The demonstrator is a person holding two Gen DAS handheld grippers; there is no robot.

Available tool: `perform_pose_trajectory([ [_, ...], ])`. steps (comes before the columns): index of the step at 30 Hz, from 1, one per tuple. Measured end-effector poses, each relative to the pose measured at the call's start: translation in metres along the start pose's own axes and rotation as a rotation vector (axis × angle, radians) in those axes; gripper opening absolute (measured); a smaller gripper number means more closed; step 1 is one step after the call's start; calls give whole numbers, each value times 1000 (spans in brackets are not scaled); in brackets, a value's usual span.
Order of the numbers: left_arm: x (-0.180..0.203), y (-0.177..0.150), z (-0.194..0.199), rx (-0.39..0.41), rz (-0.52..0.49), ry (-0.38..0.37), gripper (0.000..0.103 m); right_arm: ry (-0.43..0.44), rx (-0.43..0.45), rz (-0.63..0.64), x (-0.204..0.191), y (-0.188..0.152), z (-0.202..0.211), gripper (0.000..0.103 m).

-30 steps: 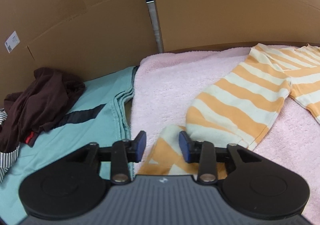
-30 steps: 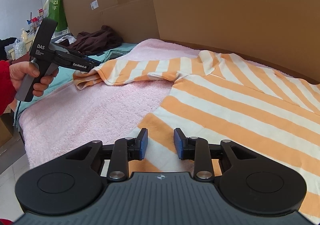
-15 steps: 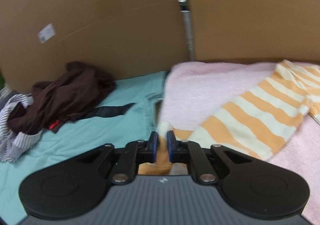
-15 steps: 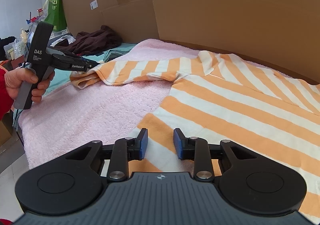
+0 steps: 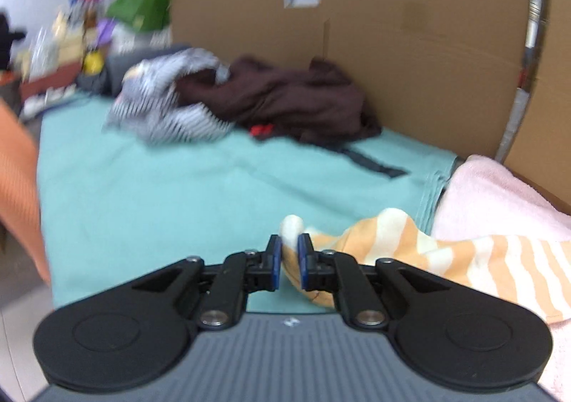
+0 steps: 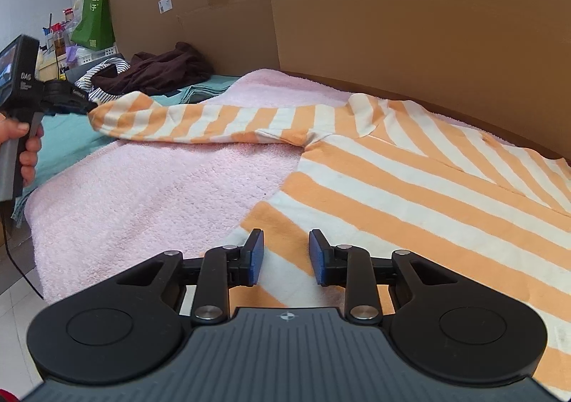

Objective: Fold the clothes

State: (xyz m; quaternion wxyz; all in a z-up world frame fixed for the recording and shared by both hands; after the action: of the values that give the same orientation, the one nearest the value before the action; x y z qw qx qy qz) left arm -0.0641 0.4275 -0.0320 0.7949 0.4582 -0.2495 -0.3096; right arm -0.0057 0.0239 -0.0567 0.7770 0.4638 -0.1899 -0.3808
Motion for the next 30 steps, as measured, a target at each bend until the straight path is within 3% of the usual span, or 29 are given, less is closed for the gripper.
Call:
perform_pose_trajectory([
  [6,-26,-11,3,-53,208,-25,8,-4,0,5,0,0,0,29],
  [9,-22,9,10,44,188,-67,8,-9,1,8,-1,0,0,29],
  [10,-20,12,7,44,179,-67,9,-11,1,9,-1,0,0,29],
  [17,-20,3,-14,-15,206,-114,5,-15,9,-10,2,0,3,29],
  [21,-21,-12,-15,-58,281,-177,4,6,19,-28,2,2,8,29],
  [24,-8,-20,0,-39,265,-265,3,41,22,-42,1,9,11,25],
  [30,51,-46,41,-45,145,-536,4,153,44,-150,0,33,8,19],
])
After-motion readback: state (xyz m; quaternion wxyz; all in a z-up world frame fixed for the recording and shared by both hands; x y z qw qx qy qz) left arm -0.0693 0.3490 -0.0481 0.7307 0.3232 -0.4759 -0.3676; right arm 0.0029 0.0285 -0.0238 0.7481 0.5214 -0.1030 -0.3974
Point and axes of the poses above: each gripper's, at about its wrist camera, not at the fingertips, and z roughly against the way its jaws point, x to its right, y to its top, the point moved 2 cm from there along -z, roughly the way its jaws point, and after that the axes turned 4 degrees about x, right-handed, at the moved point
